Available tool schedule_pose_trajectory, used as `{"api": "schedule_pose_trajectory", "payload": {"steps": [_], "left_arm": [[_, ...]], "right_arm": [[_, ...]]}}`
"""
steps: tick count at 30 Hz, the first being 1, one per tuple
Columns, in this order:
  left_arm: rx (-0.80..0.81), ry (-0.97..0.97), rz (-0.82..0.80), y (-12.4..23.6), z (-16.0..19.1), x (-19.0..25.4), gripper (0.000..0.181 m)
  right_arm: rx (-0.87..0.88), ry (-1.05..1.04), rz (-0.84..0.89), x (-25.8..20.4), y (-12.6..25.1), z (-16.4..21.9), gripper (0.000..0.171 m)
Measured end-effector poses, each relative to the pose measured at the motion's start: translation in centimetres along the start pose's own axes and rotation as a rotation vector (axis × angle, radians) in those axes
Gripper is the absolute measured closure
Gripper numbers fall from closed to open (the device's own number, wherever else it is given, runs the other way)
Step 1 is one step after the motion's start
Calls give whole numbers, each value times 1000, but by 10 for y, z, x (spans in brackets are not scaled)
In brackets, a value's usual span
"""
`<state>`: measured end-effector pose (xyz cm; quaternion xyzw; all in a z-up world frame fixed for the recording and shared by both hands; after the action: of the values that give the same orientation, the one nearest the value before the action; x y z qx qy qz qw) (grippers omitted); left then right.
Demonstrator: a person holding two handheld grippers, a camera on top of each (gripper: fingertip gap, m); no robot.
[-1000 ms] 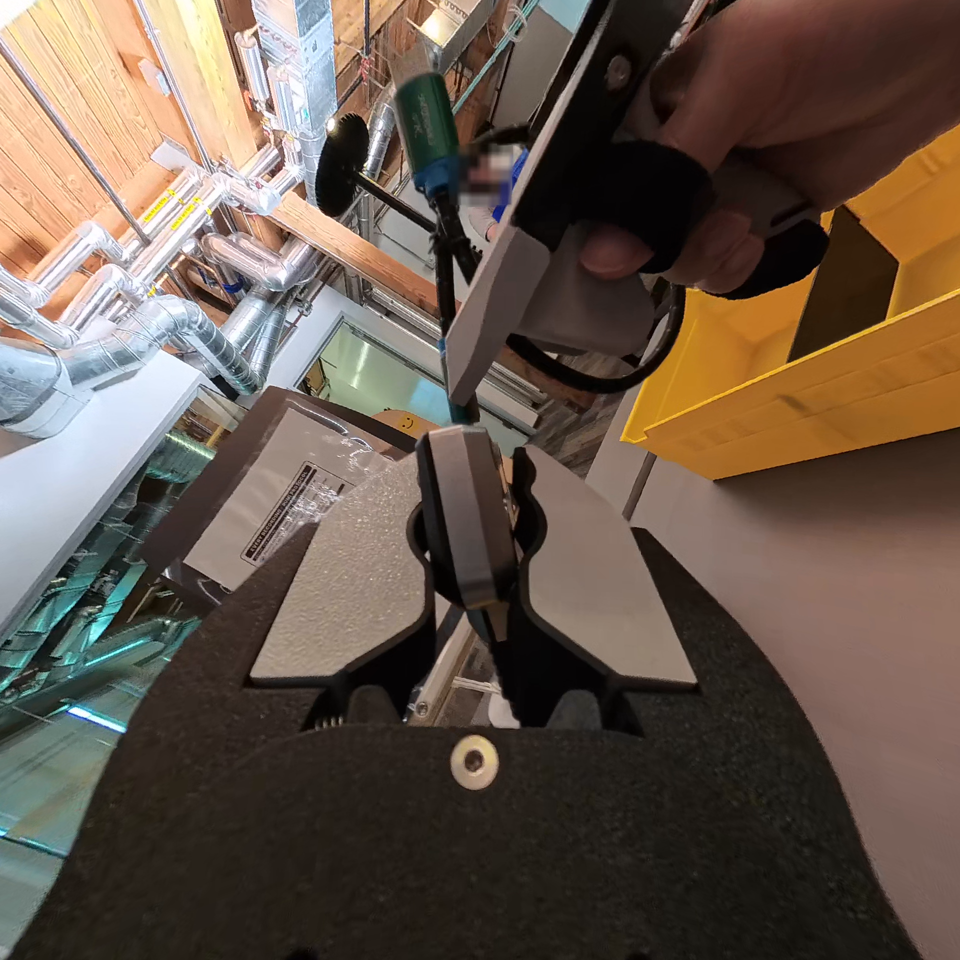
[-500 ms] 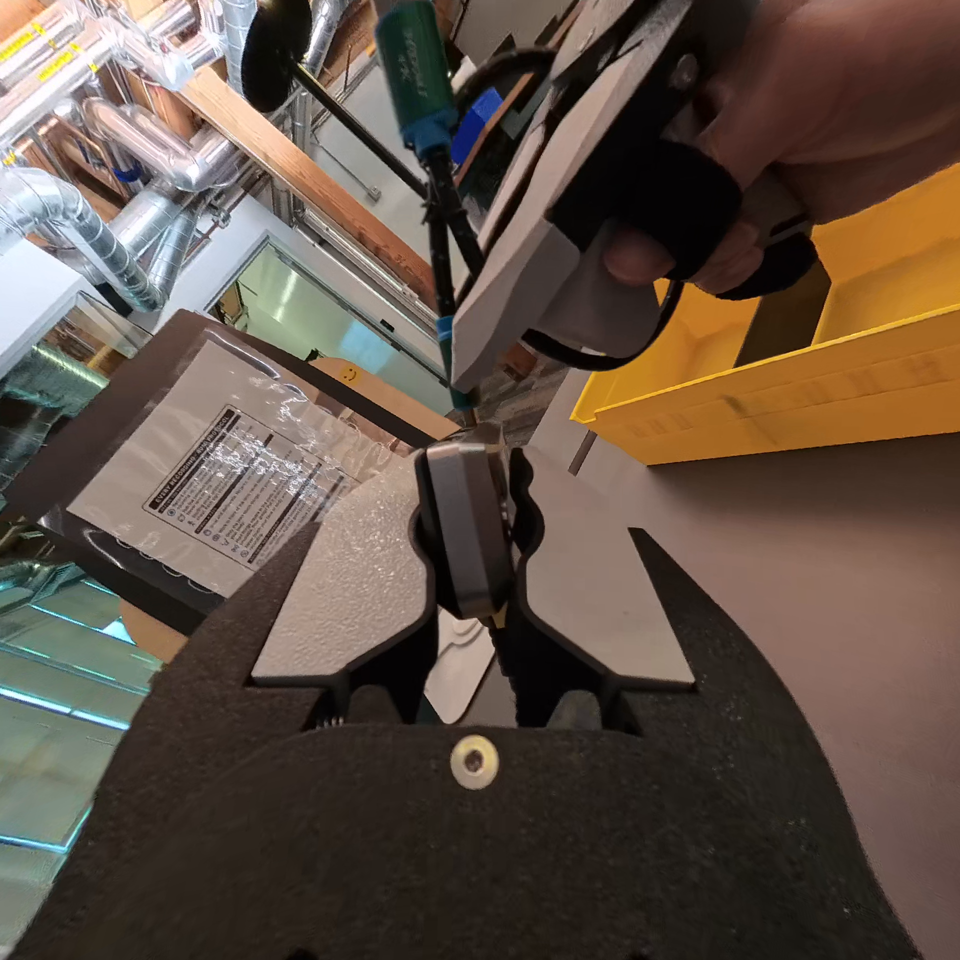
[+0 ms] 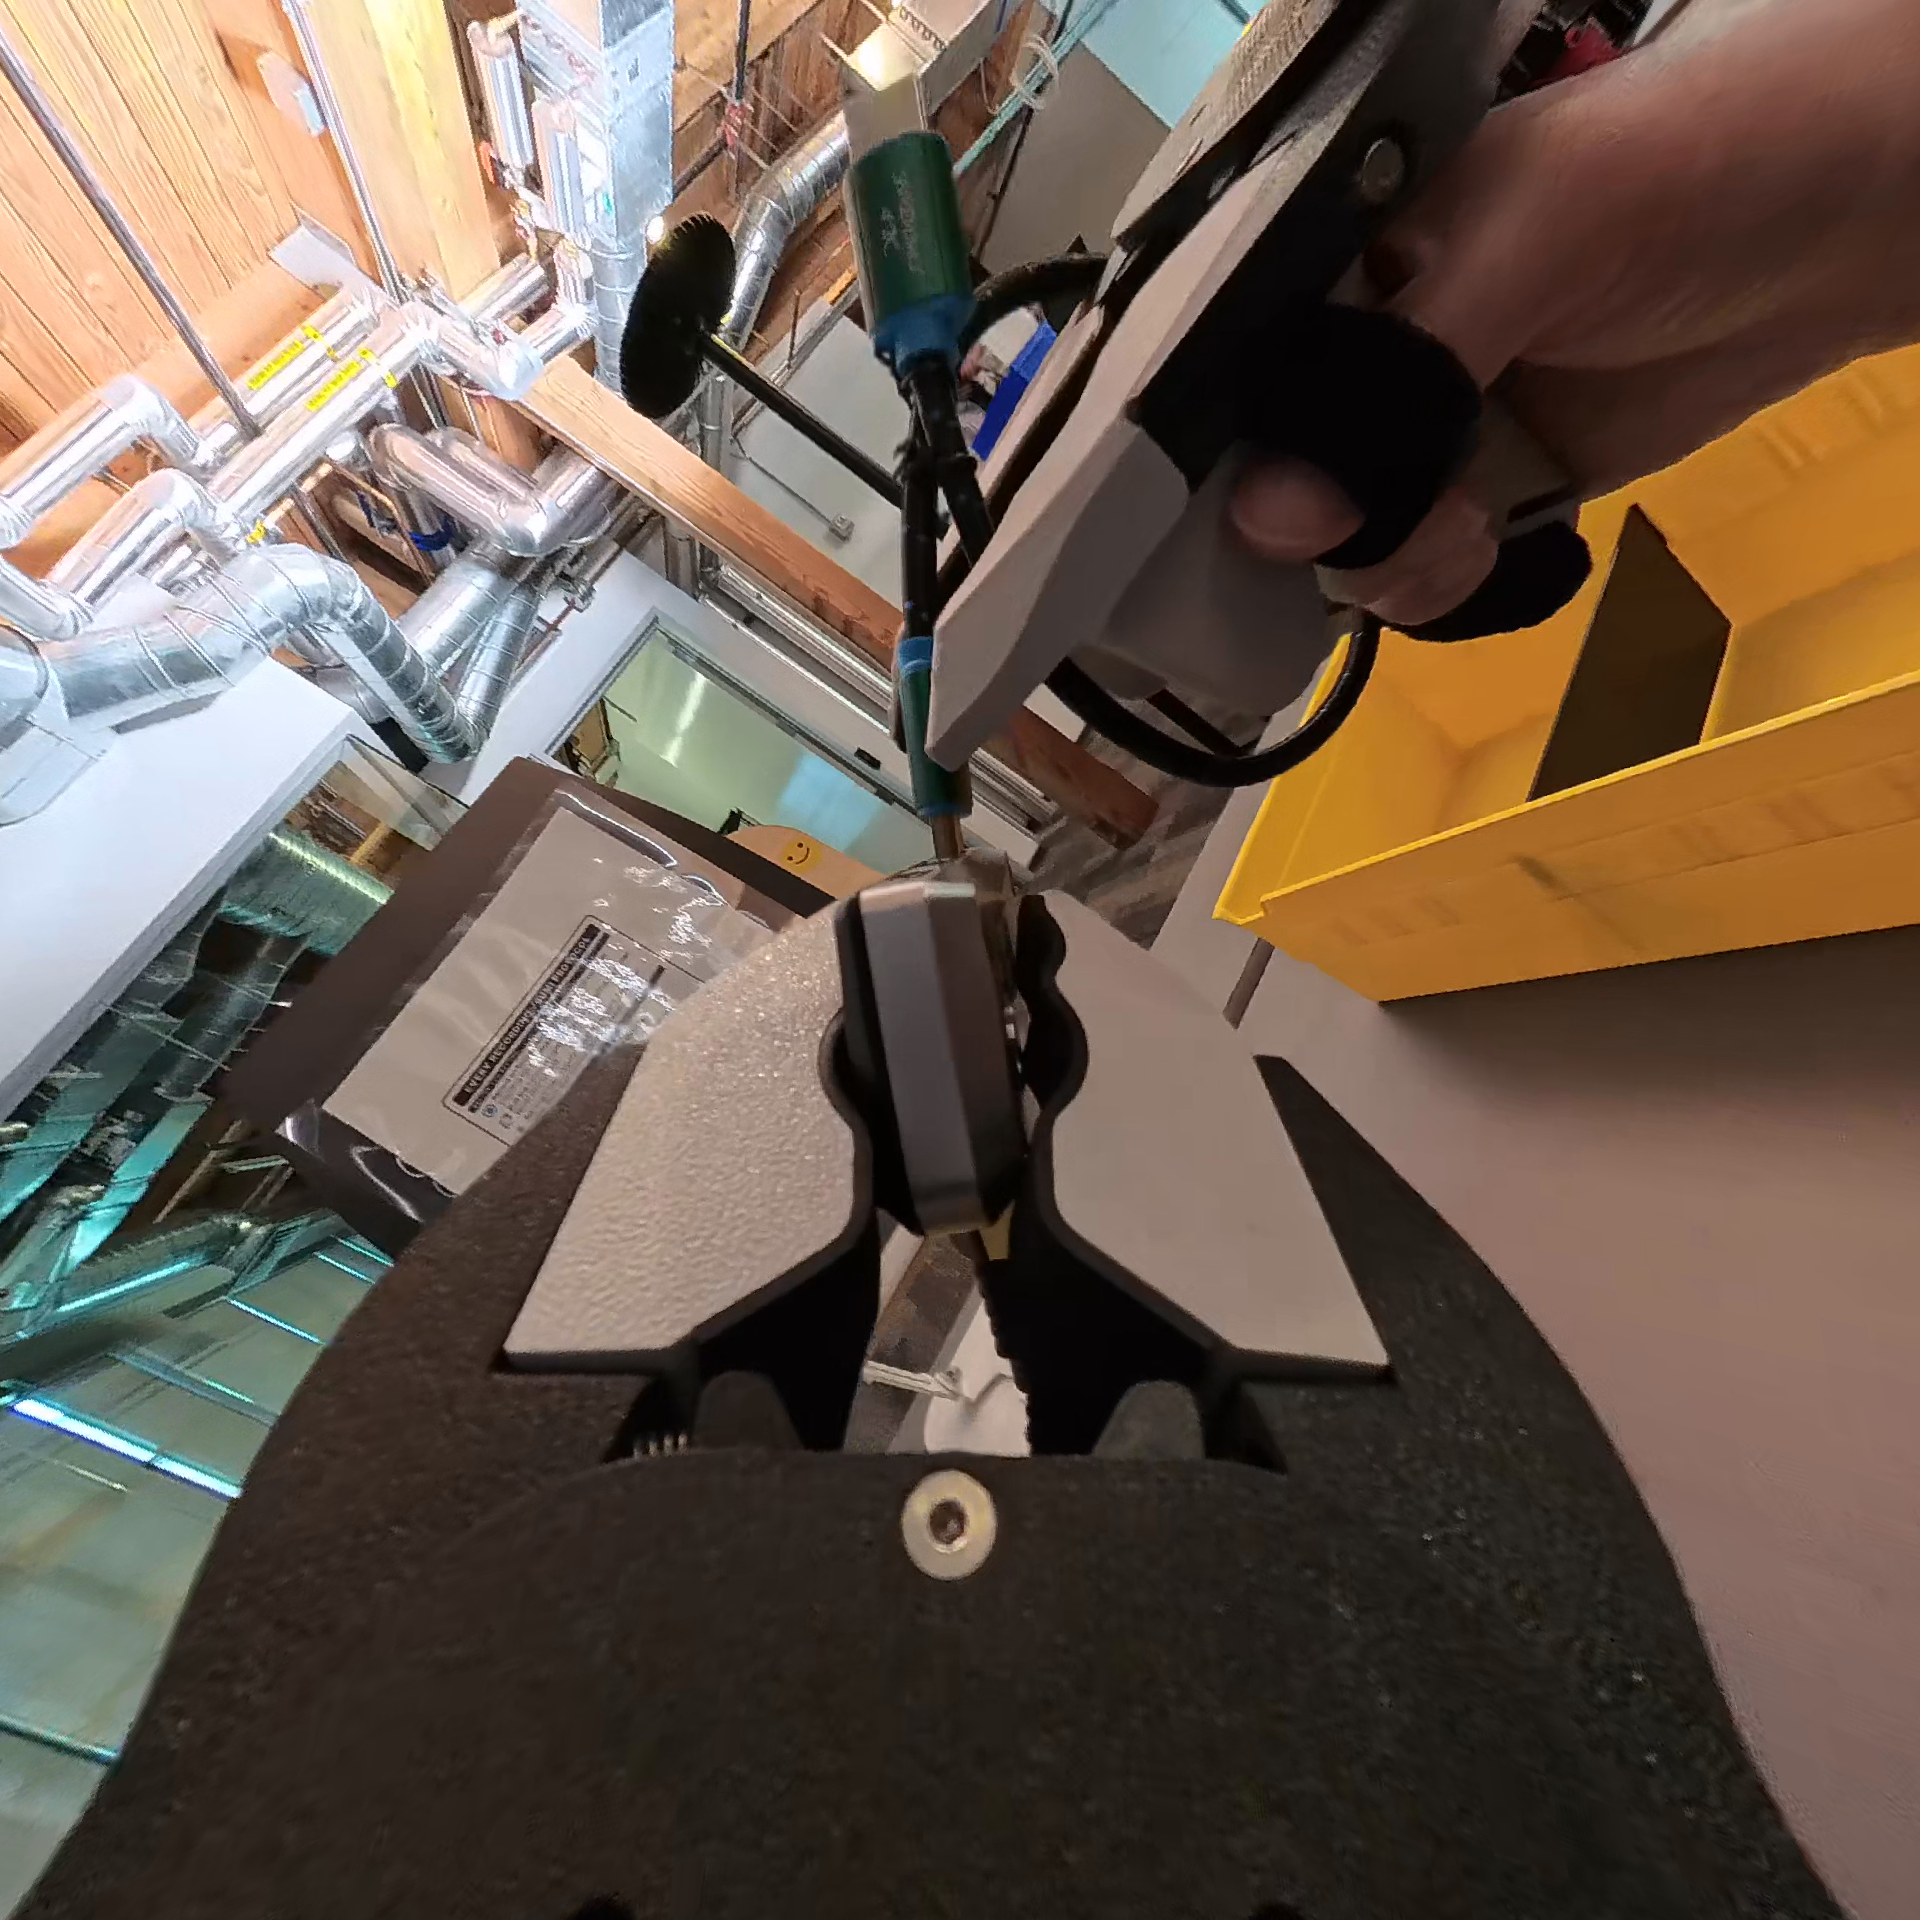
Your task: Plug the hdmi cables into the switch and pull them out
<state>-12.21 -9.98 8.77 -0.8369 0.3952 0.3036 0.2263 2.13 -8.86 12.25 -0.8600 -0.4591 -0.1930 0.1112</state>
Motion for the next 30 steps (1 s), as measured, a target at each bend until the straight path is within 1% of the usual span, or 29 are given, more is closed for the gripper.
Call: {"api": "schedule_pose_trajectory", "payload": {"steps": [8, 13, 20, 24, 26, 30], "left_arm": [[35, -116, -69, 5, -5, 0, 156], [40, -189, -115, 6, -7, 2, 156], [76, -223, -121, 10, -9, 0, 156], [71, -292, -151, 12, -8, -2, 156], [67, -328, -160, 13, -8, -1, 156], [63, -383, -143, 13, -6, 0, 156]], "right_arm": [[4, 44, 18, -4, 1, -7, 142], [8, -4, 19, -4, -1, -7, 136], [14, 74, 11, -10, -1, -11, 134], [34, 29, -1, -11, -4, -11, 134], [74, 14, 14, -9, -4, -11, 135], [105, -12, -64, -10, -3, -10, 137]]}}
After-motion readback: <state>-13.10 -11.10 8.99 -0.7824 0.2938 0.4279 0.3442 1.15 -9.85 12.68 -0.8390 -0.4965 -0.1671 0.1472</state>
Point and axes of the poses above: each gripper's, where its closed fingertips meet, y back along the fingers, z out of its underside, x = y × z across the jaws, the point moved 8 cm from there along y, back along the fingers, and after that the axes turned 12 degrees about y, right-handed, at the moved point
